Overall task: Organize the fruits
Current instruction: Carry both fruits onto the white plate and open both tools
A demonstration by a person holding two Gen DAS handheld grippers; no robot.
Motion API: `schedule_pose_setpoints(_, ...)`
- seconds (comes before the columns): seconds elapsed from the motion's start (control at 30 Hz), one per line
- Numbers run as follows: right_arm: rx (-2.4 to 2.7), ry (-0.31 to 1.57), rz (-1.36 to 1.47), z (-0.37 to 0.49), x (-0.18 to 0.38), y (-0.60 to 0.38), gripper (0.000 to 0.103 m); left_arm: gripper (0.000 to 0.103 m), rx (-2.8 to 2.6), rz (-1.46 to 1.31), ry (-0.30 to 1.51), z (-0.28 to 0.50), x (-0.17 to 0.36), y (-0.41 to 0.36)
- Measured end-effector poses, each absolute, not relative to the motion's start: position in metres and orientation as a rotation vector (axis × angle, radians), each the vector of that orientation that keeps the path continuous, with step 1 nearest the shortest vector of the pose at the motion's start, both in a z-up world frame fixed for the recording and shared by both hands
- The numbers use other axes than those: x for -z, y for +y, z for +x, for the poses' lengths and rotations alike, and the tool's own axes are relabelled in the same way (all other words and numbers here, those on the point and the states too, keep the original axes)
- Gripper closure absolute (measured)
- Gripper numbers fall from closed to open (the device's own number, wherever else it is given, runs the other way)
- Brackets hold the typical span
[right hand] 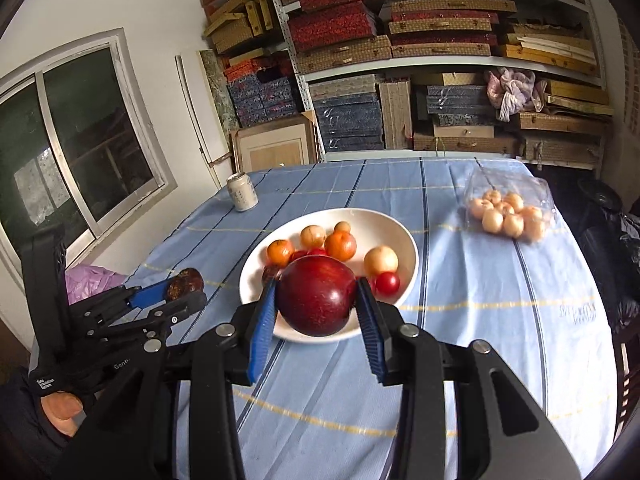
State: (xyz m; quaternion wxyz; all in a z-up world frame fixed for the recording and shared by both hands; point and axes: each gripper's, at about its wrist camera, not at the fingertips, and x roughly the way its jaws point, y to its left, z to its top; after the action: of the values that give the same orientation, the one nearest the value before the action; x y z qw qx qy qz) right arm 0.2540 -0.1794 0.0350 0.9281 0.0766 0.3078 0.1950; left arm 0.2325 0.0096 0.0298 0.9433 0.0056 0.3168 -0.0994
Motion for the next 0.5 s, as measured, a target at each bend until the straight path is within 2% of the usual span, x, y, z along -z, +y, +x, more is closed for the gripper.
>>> schedule_pose_setpoints(0.5,-0.334,0.694,0.113,0.367,-0.011,-0.165,0.065,0.059,0.133,0.02,0.695,0.336,-0.012,0.008)
